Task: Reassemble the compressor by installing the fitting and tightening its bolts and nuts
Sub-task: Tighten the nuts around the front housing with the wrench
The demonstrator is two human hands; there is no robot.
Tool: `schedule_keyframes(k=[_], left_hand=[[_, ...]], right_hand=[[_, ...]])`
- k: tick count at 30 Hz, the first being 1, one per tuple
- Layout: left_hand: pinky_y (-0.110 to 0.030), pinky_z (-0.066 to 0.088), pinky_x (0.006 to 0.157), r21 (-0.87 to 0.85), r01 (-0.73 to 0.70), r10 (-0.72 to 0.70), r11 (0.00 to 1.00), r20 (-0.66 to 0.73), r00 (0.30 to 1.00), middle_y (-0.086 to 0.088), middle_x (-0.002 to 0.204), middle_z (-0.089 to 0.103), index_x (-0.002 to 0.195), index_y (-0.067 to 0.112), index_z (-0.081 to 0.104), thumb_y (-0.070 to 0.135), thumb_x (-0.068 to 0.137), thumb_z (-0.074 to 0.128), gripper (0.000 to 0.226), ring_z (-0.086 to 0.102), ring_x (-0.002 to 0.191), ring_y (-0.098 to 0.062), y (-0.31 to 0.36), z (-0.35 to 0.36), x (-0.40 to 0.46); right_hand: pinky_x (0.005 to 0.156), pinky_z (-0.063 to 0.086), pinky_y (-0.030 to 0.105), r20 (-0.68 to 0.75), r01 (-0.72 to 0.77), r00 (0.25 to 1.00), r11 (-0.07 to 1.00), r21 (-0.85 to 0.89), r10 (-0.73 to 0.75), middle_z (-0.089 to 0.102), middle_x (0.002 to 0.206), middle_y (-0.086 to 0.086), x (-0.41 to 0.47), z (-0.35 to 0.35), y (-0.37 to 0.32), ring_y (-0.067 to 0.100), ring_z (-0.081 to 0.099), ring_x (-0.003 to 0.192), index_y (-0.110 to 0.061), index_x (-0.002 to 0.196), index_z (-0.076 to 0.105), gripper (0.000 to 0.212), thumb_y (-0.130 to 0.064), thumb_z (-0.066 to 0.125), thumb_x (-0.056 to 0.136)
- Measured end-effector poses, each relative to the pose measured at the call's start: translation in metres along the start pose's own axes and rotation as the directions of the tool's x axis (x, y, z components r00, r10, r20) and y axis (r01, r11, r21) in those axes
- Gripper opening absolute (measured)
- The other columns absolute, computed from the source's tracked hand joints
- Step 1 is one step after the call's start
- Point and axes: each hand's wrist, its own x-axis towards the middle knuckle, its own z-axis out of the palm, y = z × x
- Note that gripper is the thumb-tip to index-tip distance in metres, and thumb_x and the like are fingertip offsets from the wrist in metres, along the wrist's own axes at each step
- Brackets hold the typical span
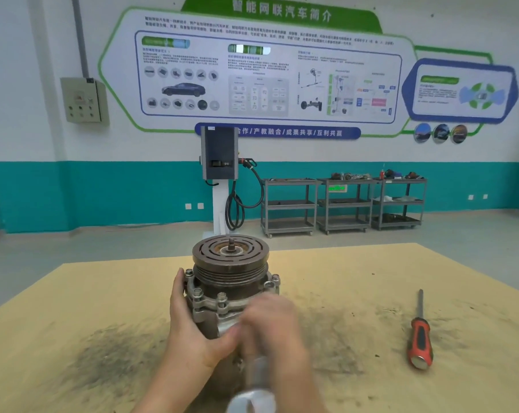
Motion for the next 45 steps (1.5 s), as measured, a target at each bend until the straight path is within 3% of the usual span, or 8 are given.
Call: schedule_keyframes(k=[3,6,9,14,24,32,39,45], left_hand=[[-0.046,0.023,0.120,-0.050,-0.032,0.030,0.998,-0.034,0.999,-0.007,0.162,0.018,0.145,0.050,-0.004,0.036,0.061,0.082,0.122,0.021,0.147,-0.015,-0.004,0.009,-0.006],[-0.031,0.034,0.113,0.040,-0.013,0.014,0.999,-0.034,0.999,0.002,0.154,0.033,0.132,0.063,0.001,0.036,0.057,0.083,0.114,0.040,0.138,-0.011,-0.002,0.003,-0.002],[0.005,0.030,0.089,0.071,-0.022,0.025,0.997,-0.041,0.999,0.016,0.150,0.029,0.125,0.070,0.000,0.031,0.054,0.086,0.119,0.037,0.120,0.025,-0.009,-0.002,0.000],[0.000,0.027,0.094,0.048,-0.030,0.030,0.998,-0.002,1.000,0.023,0.148,0.025,0.124,0.073,-0.004,0.016,0.070,0.084,0.118,0.038,0.124,0.019,-0.008,-0.004,-0.002],[-0.007,0.030,0.093,0.017,-0.057,0.056,0.998,0.006,0.998,0.038,0.135,0.026,0.126,0.070,-0.004,0.018,0.069,0.086,0.119,0.034,0.108,0.036,-0.006,-0.004,-0.003],[-0.010,0.026,0.101,0.021,-0.070,0.071,0.997,-0.007,0.997,0.026,0.141,0.031,0.130,0.063,-0.001,0.010,0.067,0.086,0.120,0.040,0.121,0.017,-0.006,-0.002,-0.002],[0.006,0.032,0.084,-0.033,-0.089,0.088,0.995,-0.026,0.996,0.038,0.129,0.027,0.125,0.065,0.003,0.020,0.055,0.082,0.114,0.037,0.106,0.035,-0.006,0.002,-0.001],[0.001,0.036,0.088,-0.076,-0.084,0.084,0.994,-0.013,0.996,0.036,0.133,0.031,0.124,0.072,0.006,0.035,0.044,0.083,0.117,0.044,0.117,0.022,-0.004,0.003,0.000]], right_hand=[[0.077,0.049,0.021,0.315,0.080,0.947,0.996,-0.039,-0.064,0.061,0.084,-0.008,-0.008,0.004,-0.011,0.008,0.054,0.093,-0.020,0.084,0.067,0.017,-0.018,0.054,0.095],[0.076,0.043,0.013,0.162,-0.132,0.982,0.969,0.208,0.099,0.062,0.080,0.003,0.006,-0.003,-0.007,-0.011,0.049,0.096,-0.016,0.090,0.066,0.014,-0.009,0.054,0.087],[0.073,0.047,0.017,0.026,-0.410,0.894,0.791,0.455,0.448,0.062,0.079,-0.002,0.027,-0.017,0.003,0.006,0.062,0.079,-0.032,0.109,0.046,0.020,-0.016,0.041,0.097],[0.055,0.049,0.026,0.188,-0.594,0.493,0.171,0.786,0.849,0.062,0.061,0.001,0.051,-0.033,0.040,0.015,0.063,0.059,-0.023,0.111,0.042,0.032,0.007,0.035,0.099],[0.039,0.039,0.022,0.633,-0.641,0.218,-0.380,0.667,0.743,0.048,0.059,0.006,0.060,-0.027,0.088,0.017,0.052,0.051,-0.009,0.095,0.043,0.014,0.000,0.034,0.099],[0.051,0.050,0.025,0.209,-0.517,0.487,0.087,0.851,0.848,0.054,0.065,0.002,0.028,-0.031,0.061,0.018,0.061,0.060,-0.011,0.098,0.042,0.009,-0.012,0.035,0.102],[0.072,0.056,0.026,-0.123,-0.339,0.872,0.766,0.546,0.474,0.068,0.087,-0.004,0.006,-0.026,0.025,0.018,0.068,0.083,-0.020,0.113,0.040,0.013,-0.028,0.037,0.102],[0.079,0.050,0.017,-0.099,-0.206,0.962,0.916,0.345,0.254,0.060,0.099,-0.006,-0.006,-0.010,0.008,0.007,0.062,0.095,-0.028,0.104,0.055,0.017,-0.039,0.042,0.103]])
